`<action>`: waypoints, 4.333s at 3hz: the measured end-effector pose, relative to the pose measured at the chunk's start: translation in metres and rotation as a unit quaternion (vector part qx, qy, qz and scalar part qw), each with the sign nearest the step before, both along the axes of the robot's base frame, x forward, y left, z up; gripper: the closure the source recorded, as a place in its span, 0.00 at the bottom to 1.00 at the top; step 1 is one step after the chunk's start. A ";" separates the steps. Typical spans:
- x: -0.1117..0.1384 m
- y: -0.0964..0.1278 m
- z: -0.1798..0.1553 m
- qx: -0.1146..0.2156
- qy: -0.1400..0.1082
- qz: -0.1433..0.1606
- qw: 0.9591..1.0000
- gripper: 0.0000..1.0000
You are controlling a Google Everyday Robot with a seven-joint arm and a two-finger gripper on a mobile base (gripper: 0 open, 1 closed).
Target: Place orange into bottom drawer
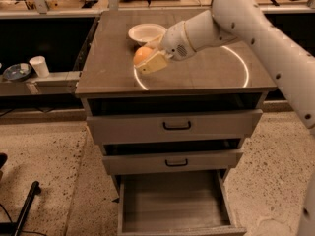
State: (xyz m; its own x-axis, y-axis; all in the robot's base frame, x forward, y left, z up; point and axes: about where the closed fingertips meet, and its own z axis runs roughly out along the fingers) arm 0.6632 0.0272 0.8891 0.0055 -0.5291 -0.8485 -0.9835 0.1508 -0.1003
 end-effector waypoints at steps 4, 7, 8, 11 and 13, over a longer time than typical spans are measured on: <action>-0.190 -0.120 -0.122 -0.172 0.053 0.133 0.975 1.00; -0.179 -0.183 -0.259 -0.204 0.010 0.028 0.979 1.00; -0.176 -0.184 -0.262 -0.202 0.004 0.024 0.979 1.00; -0.158 -0.197 -0.416 -0.151 -0.013 -0.067 0.986 1.00; -0.172 -0.178 -0.455 -0.120 0.002 -0.064 0.991 1.00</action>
Offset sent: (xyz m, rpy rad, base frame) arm -0.1969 -0.1224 -0.0962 -0.2992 0.1077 0.4153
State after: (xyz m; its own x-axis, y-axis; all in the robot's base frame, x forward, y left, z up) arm 0.4909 -0.1511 0.4346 -0.0777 -0.7117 -0.6982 -0.9585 0.2460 -0.1441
